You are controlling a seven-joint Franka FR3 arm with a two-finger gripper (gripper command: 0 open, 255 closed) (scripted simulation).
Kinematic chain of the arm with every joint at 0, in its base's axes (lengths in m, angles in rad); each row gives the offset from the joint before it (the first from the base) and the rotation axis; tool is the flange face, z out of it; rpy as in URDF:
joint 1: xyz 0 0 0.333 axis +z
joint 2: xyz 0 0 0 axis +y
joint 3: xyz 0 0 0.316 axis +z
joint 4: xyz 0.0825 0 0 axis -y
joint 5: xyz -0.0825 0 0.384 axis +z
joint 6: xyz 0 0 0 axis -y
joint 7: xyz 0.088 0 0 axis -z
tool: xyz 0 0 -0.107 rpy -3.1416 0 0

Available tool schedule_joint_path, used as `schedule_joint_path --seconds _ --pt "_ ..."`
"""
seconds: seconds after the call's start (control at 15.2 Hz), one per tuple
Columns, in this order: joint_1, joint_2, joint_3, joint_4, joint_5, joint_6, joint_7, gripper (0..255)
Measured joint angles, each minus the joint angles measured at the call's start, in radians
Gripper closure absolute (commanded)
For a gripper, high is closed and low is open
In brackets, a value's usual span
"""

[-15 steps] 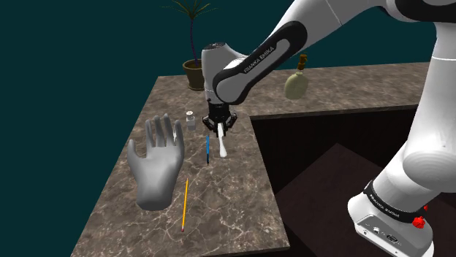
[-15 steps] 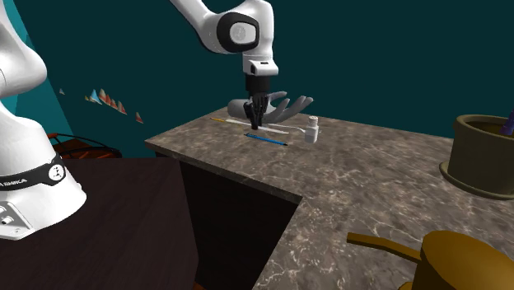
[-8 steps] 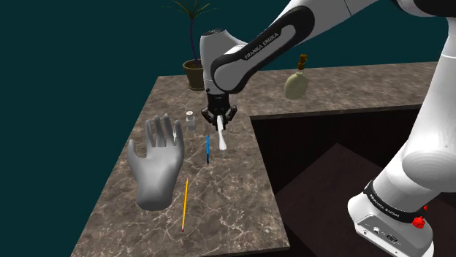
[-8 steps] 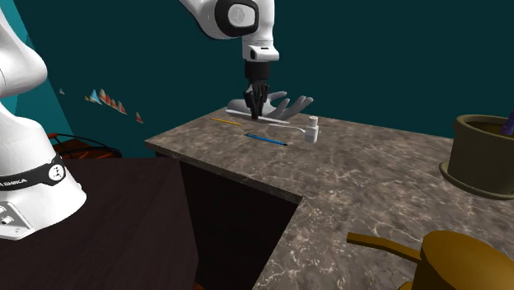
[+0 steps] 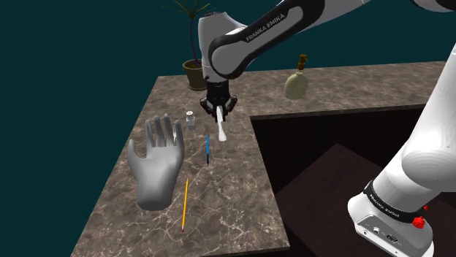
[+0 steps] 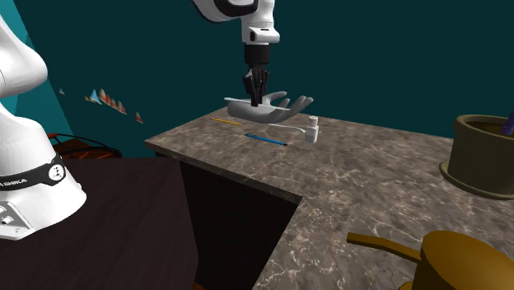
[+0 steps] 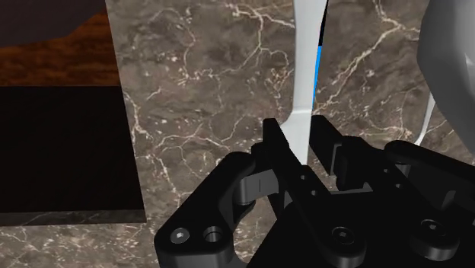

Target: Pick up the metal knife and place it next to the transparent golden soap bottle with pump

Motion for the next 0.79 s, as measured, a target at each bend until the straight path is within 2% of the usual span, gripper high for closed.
schedule_joint_path --seconds 0.79 --pt "-0.009 -0.066 0.006 0.09 0.036 -0.149 -0.028 255"
